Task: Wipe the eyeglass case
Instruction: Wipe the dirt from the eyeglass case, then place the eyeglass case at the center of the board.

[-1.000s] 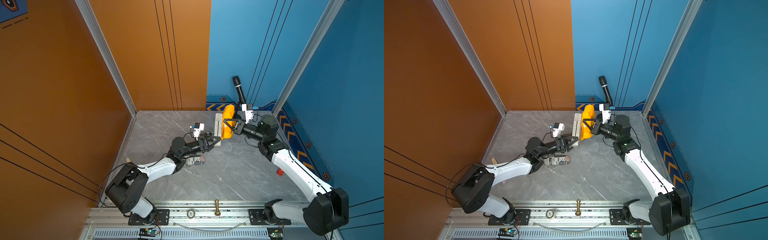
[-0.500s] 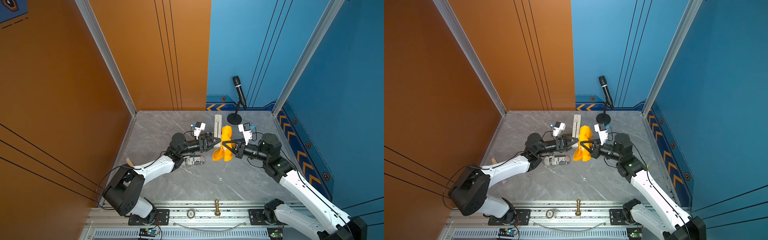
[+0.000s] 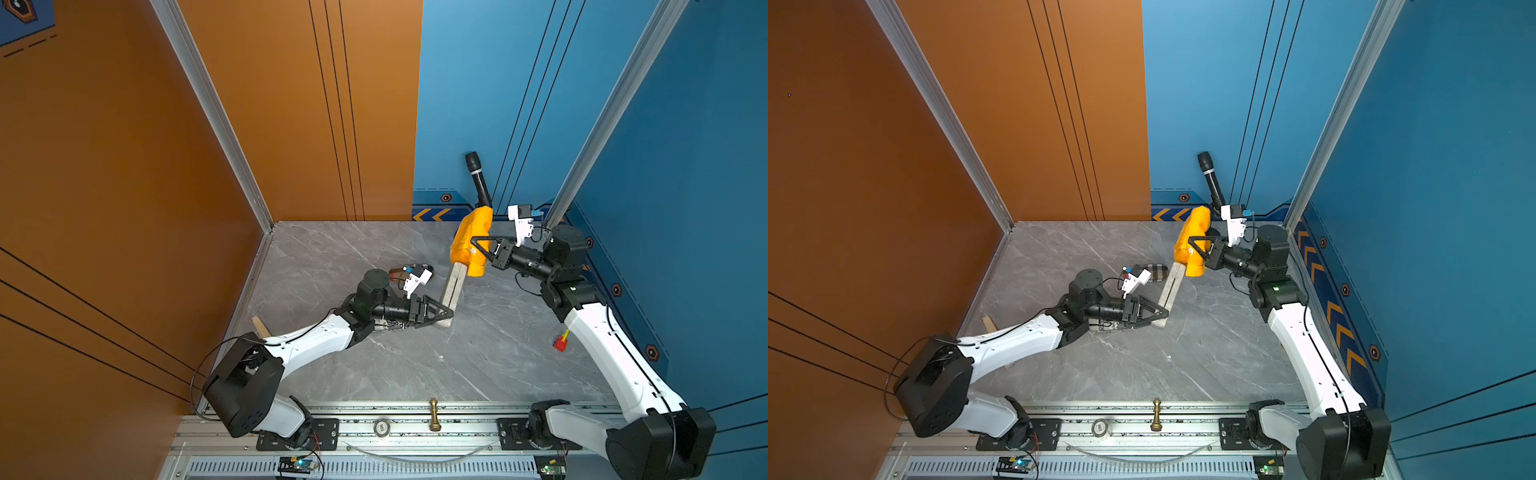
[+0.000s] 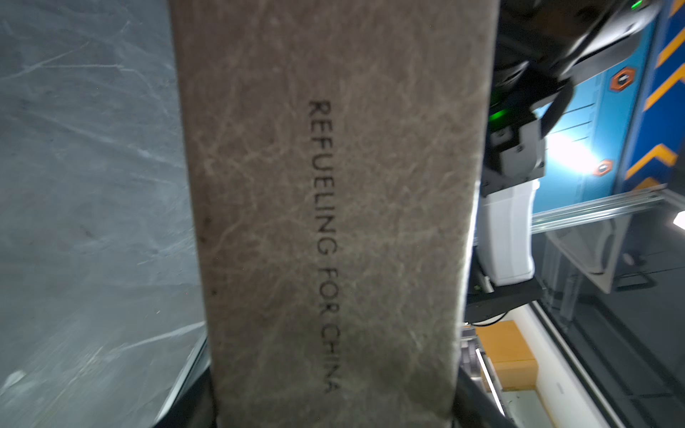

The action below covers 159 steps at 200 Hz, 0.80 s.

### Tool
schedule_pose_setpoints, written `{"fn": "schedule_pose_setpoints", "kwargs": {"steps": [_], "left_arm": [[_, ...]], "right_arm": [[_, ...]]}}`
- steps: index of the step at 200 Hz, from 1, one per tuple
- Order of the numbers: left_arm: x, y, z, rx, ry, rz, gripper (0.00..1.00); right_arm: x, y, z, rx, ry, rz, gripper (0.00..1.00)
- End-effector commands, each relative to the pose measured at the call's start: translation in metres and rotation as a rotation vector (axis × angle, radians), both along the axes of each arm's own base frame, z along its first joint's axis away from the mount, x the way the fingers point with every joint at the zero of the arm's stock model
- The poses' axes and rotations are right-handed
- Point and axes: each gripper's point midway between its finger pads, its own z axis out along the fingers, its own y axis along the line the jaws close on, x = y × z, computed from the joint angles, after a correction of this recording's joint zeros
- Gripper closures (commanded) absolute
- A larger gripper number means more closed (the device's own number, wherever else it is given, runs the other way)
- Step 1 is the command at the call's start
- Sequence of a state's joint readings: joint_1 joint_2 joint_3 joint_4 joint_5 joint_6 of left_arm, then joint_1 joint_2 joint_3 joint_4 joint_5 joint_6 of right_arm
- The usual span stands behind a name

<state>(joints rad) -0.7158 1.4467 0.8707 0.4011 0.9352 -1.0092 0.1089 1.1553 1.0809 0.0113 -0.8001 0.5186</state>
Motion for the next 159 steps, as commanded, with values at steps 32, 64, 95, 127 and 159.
{"fn": "schedule_pose_setpoints", "kwargs": {"steps": [32,64,95,127,159], "left_arm": [[0.007,0.017,-0.026,0.448,-0.443,-0.16,0.76],[0.031,0.003,-0.05,0.603,-0.717,-0.273,0.77],[0.049,-0.008,-0.099,0.823,-0.956,-0.483,0.76],[0.072,-0.03,-0.135,0.925,-1.036,-0.586,0.76],[0.076,-0.057,-0.158,0.898,-1.104,-0.666,0.78]], "right_arm": [[-0.006,-0.084,-0.051,-0.129,0.246,-0.32,1.0],[-0.015,-0.118,-0.07,-0.233,0.362,-0.447,1.0],[-0.021,-0.136,-0.07,-0.33,0.402,-0.525,1.0],[-0.025,-0.133,-0.081,-0.415,0.473,-0.492,1.0],[-0.03,-0.127,-0.102,-0.531,0.526,-0.473,1.0]]}}
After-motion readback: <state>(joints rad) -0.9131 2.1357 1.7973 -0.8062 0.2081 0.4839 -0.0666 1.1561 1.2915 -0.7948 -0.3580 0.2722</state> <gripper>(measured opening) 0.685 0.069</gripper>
